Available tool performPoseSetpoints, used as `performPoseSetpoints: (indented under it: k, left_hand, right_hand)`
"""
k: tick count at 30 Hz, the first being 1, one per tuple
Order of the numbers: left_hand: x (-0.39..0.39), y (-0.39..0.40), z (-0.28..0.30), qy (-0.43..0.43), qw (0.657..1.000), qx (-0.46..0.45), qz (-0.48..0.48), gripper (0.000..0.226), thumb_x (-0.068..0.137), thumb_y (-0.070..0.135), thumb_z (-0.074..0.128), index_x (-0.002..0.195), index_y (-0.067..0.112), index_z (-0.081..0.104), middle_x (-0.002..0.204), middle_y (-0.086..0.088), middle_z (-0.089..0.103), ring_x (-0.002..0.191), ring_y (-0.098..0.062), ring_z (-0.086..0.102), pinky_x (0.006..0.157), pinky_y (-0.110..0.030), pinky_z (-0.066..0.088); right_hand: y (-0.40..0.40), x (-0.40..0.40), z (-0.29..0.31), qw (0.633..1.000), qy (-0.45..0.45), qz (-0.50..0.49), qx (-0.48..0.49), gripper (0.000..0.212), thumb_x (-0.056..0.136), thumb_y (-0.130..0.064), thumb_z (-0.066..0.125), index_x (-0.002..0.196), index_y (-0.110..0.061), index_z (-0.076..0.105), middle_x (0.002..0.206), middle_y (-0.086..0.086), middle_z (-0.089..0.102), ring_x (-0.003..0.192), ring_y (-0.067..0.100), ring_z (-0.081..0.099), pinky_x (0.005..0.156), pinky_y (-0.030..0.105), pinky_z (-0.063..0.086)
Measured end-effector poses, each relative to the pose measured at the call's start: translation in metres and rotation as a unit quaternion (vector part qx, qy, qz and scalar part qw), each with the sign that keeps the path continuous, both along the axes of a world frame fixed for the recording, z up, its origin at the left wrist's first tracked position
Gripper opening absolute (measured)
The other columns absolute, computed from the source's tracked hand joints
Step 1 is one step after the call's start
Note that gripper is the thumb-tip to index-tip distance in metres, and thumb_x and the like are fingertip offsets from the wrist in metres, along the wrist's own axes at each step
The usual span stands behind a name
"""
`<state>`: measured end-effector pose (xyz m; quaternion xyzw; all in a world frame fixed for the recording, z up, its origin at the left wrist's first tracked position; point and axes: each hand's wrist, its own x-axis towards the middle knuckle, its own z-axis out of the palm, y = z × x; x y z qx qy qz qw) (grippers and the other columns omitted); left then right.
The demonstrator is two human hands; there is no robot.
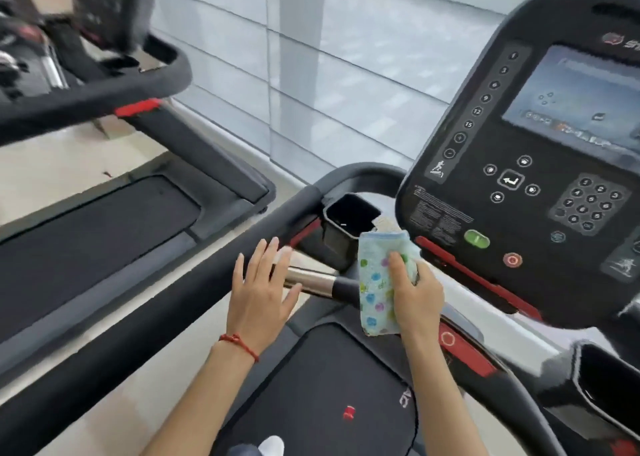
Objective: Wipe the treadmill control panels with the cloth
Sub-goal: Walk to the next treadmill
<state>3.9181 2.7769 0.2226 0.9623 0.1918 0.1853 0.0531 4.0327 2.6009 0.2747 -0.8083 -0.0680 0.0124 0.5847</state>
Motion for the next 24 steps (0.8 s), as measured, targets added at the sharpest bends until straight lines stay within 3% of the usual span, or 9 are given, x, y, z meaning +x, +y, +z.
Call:
performPoseSetpoints:
  k: [7,11,18,24]
  left_hand:
    - [-0.112,-0.021,-0.035,0.033,0.987,-0.032,0.152,0.056,0.093,0.041,0.032,0.124,0.002,0.056,0.132,-0.02,0.051,0.124,-0.035,0.044,0.098,-0.056,0.035]
    - [-0.185,-0.038,-0.058,0.056,0.968,-0.065,0.235,0.053,0.09,0.036,0.036,0.123,0.001,0.057,0.13,-0.021,0.053,0.124,-0.035,0.044,0.096,-0.058,0.038]
    - [-0.314,-0.069,-0.083,0.077,0.91,-0.115,0.39,0.053,0.089,0.037,0.036,0.125,0.003,0.056,0.133,-0.019,0.051,0.124,-0.035,0.046,0.098,-0.057,0.034]
    - [-0.443,-0.109,-0.096,0.044,0.832,-0.148,0.533,0.054,0.088,0.037,0.037,0.124,0.001,0.056,0.132,-0.02,0.052,0.123,-0.035,0.047,0.095,-0.059,0.039]
  right_hand:
    - [0.03,-0.055,-0.044,0.983,0.065,0.17,-0.03,0.026,0.085,-0.038,0.061,0.095,-0.014,0.064,0.084,-0.001,0.065,0.076,0.012,0.061,0.061,0.023,0.044]
    - [0.048,-0.104,-0.066,0.956,0.095,0.267,-0.073,0.022,0.086,-0.035,0.059,0.083,-0.014,0.059,0.071,-0.006,0.059,0.066,0.009,0.056,0.056,0.02,0.042]
    - [0.081,-0.208,-0.102,0.885,0.135,0.425,-0.138,0.033,0.084,-0.042,0.06,0.1,-0.013,0.061,0.089,0.001,0.066,0.075,0.01,0.061,0.057,0.021,0.043]
    - [0.107,-0.338,-0.117,0.794,0.125,0.562,-0.194,0.031,0.085,-0.041,0.059,0.095,-0.012,0.06,0.088,0.003,0.067,0.076,0.016,0.064,0.056,0.021,0.043]
